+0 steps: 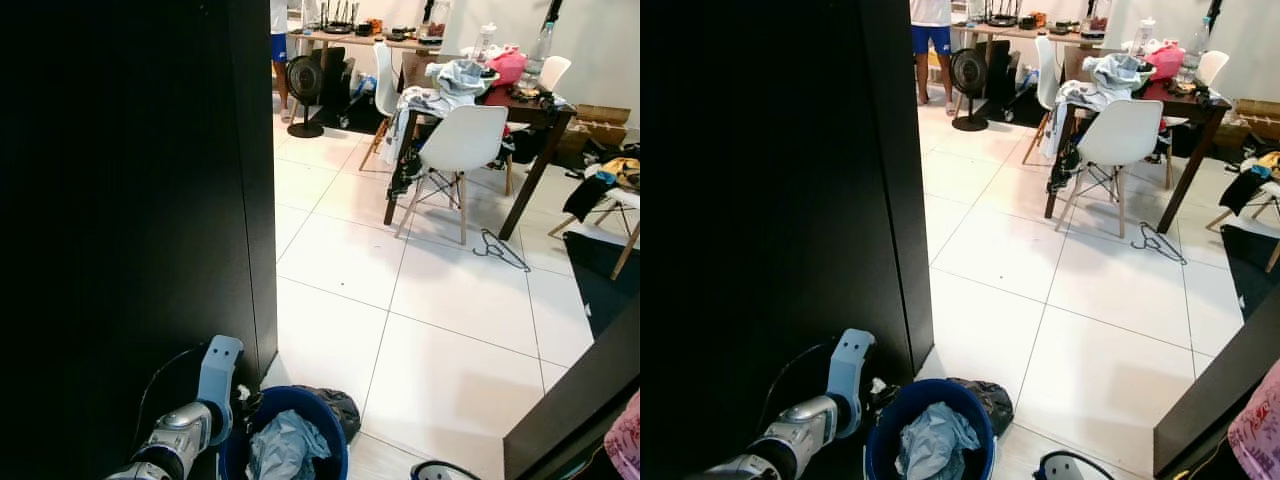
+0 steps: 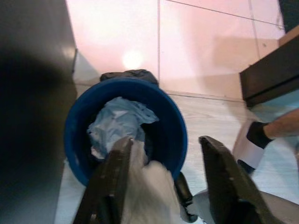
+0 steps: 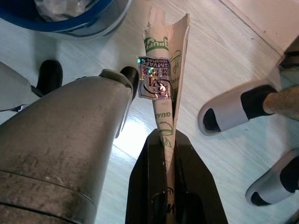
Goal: Clean up the room
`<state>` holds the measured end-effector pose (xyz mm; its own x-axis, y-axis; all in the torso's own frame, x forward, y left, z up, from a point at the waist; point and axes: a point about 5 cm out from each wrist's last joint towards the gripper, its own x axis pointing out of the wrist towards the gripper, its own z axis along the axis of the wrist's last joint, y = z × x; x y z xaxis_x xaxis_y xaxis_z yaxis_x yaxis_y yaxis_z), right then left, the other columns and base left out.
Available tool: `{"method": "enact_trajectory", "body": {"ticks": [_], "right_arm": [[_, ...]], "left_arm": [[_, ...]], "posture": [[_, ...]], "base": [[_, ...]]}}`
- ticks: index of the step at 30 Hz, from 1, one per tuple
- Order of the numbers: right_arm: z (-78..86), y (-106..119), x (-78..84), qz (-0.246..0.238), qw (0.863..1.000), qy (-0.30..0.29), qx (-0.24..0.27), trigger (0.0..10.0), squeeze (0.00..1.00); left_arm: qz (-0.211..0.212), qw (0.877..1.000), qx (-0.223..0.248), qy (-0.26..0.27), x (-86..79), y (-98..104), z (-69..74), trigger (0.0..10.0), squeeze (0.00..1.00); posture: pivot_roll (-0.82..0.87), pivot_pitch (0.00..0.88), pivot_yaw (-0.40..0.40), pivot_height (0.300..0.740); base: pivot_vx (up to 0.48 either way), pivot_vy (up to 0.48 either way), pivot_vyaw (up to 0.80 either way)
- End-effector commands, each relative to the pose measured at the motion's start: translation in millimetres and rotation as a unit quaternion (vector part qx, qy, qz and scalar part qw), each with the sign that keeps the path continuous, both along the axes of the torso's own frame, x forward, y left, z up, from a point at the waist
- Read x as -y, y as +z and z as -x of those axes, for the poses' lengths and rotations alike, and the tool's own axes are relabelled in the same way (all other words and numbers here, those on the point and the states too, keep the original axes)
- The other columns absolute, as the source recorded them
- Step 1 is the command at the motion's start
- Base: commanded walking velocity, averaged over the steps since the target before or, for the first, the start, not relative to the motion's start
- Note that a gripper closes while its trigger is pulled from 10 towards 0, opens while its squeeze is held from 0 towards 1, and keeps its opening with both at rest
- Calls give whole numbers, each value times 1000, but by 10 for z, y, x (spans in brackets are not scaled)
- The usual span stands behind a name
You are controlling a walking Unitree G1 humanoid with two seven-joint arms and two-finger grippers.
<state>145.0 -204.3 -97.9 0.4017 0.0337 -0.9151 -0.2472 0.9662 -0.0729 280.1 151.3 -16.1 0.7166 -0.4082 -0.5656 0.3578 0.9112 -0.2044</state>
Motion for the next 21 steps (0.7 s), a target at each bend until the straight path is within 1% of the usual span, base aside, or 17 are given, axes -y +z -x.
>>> {"method": "enact_trajectory", "body": {"ticks": [1, 4, 7, 8, 9, 10, 11, 12, 13, 15, 16, 17, 18, 19, 21], "right_arm": [[8, 1, 30, 6, 1000, -1, -3, 10000, 0], [14, 13, 101, 14, 1000, 0, 0, 10000, 0], [-13, 30, 131, 17, 1000, -3, 9, 10000, 0], [-100, 72, 161, 20, 999, -10, 30, 10000, 0], [-240, 130, 149, 21, 998, -1, 54, 10000, 0], [-335, 173, 135, 22, 997, 5, 71, 10000, 0], [-335, 173, 135, 22, 997, 5, 71, 10000, 0], [-393, 200, 126, 22, 996, 10, 80, 10000, 0], [-393, 200, 126, 22, 996, 10, 80, 10000, 0], [-810, 403, -78, 16, 987, 87, 132, 10000, 0], [-970, 497, -179, 13, 981, 122, 151, 10000, 0], [-970, 497, -179, 13, 981, 122, 151, 10000, 0], [-1113, 590, -306, 8, 973, 164, 163, 10000, 0], [-1113, 590, -306, 8, 973, 164, 163, 10000, 0], [-1291, 725, -540, -9, 957, 235, 172, 10000, 0]], "left_arm": [[11, 1000, -17, -2, 36, -47, 49, 10000, 1000], [21, 999, -25, -1, 44, -74, 84, 10000, 1000], [17, 999, -27, 1, 35, -87, 98, 10000, 1000], [12, 999, -30, 10, 2, -109, 122, 10000, 1000], [2, 999, -33, 21, -42, -133, 147, 10000, 1000], [-4, 999, -35, 29, -71, -149, 164, 10000, 1000], [-4, 999, -35, 29, -71, -149, 164, 10000, 1000], [-7, 999, -36, 34, -89, -158, 175, 10000, 1000], [-7, 999, -36, 34, -89, -158, 175, 10000, 1000], [-45, 996, -45, 69, -211, -231, 260, 10000, 1000], [-62, 993, -51, 87, -269, -264, 303, 10000, 1000], [-62, 993, -51, 87, -269, -264, 303, 10000, 1000], [-83, 989, -58, 106, -335, -306, 363, 10000, 0], [-83, 989, -58, 106, -335, -306, 363, 10000, 0], [-105, 981, -75, 142, -436, -392, 501, 10000, 0]], "posture": [[46, 16, -22, 721], [39, 18, -24, 721], [42, 17, -25, 721], [42, 17, -25, 721], [48, 24, -22, 721], [48, 24, -22, 721], [48, 24, -22, 721], [48, 24, -22, 721], [48, 24, -22, 721], [63, 29, -26, 721], [72, 30, -29, 721], [72, 30, -29, 721], [79, 31, -34, 721], [79, 31, -34, 721], [119, 29, -55, 721]], "base": [[0, 0, 0], [0, 0, 0], [0, 0, 0], [0, 0, 0], [0, 0, 0], [0, 0, 0], [0, 0, 0], [0, 0, 0], [0, 0, 0], [0, 0, 0], [0, 0, 0], [0, 0, 0], [0, 0, 769], [0, 0, 769], [0, 0, 772]]}}
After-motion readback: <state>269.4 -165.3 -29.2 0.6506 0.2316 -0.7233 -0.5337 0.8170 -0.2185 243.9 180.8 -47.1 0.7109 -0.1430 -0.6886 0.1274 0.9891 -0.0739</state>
